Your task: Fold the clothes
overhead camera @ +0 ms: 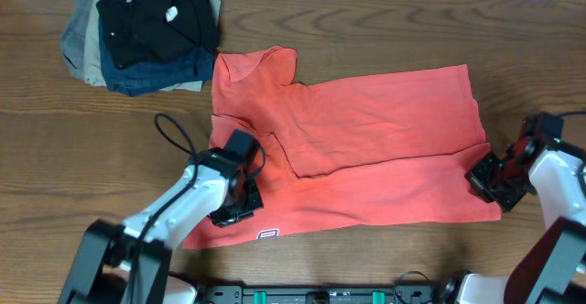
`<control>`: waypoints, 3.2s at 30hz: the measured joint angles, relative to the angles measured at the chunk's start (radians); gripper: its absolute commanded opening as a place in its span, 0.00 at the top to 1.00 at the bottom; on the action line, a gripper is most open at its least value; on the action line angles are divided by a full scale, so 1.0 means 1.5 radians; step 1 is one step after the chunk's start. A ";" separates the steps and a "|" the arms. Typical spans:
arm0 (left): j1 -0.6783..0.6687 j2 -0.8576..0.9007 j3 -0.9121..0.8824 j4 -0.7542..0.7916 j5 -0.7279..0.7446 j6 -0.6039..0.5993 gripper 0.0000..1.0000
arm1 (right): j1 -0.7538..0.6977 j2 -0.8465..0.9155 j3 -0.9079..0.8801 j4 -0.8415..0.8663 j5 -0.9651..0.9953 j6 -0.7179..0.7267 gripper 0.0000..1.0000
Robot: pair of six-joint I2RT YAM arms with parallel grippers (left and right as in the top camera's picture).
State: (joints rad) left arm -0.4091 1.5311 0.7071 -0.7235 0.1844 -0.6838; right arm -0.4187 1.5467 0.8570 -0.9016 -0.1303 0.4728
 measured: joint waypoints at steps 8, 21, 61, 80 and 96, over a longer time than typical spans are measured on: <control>0.000 0.008 0.006 -0.005 -0.001 -0.011 0.94 | 0.000 0.054 -0.019 0.052 0.033 0.028 0.99; 0.001 -0.008 -0.015 0.004 0.012 -0.053 0.94 | -0.045 0.078 -0.016 0.010 0.015 0.058 0.99; 0.033 -0.068 0.441 -0.186 -0.022 0.123 0.04 | -0.039 -0.265 0.138 -0.197 -0.114 -0.148 0.20; 0.203 0.341 0.613 -0.061 0.066 0.253 0.32 | 0.003 -0.264 0.139 -0.196 -0.118 -0.156 0.25; 0.184 0.380 0.613 0.039 0.072 0.262 0.32 | 0.003 -0.264 0.139 -0.208 -0.105 -0.167 0.25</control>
State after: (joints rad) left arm -0.1326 2.1006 1.6260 -0.6647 0.2932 -0.2905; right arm -0.4137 1.1500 1.0649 -1.2129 -0.2882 0.2226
